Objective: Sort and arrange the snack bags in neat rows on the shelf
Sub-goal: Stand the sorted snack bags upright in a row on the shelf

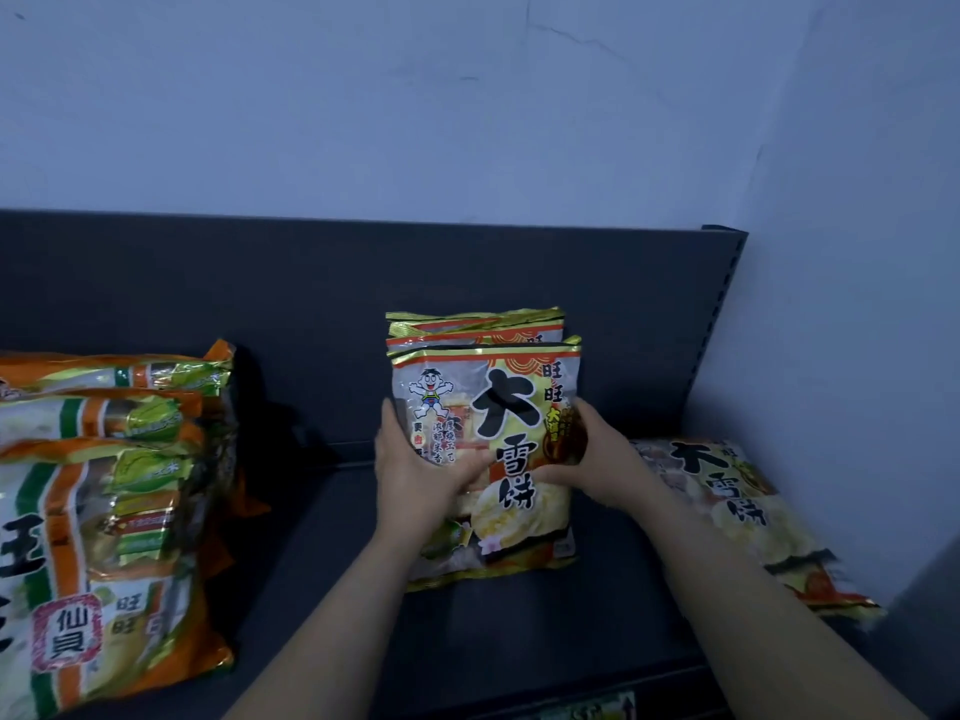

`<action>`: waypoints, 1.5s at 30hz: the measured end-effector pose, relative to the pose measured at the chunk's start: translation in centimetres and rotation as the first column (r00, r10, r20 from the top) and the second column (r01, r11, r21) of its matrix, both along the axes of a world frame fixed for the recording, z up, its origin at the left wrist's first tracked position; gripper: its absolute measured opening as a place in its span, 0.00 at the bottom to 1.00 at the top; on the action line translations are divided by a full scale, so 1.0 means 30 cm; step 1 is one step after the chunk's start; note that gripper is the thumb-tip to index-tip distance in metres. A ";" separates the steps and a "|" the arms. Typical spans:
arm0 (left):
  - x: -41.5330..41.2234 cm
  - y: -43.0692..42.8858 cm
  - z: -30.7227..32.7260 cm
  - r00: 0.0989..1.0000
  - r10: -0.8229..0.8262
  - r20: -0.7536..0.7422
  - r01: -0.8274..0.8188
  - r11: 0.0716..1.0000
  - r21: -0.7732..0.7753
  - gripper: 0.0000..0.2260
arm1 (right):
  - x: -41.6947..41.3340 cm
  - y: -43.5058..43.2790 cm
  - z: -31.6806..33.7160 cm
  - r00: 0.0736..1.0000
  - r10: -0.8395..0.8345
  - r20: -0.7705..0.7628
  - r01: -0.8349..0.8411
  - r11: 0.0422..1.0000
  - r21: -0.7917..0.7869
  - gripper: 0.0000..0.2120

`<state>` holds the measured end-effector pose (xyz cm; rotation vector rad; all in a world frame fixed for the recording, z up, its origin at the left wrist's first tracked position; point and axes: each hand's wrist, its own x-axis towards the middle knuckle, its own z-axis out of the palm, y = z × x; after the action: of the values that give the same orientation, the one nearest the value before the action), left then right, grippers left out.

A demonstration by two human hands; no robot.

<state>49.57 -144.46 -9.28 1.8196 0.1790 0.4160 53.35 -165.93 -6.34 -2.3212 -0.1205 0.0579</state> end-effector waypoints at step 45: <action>-0.256 -0.298 0.015 0.903 -0.275 0.330 0.186 0.943 0.277 0.41 | -0.316 -0.232 -0.050 0.910 -0.307 0.280 0.171 0.891 0.420 0.45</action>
<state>41.90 -153.40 -8.81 1.9327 -0.3605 0.6171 43.86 -172.87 -7.85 -1.9103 -0.0091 -0.4599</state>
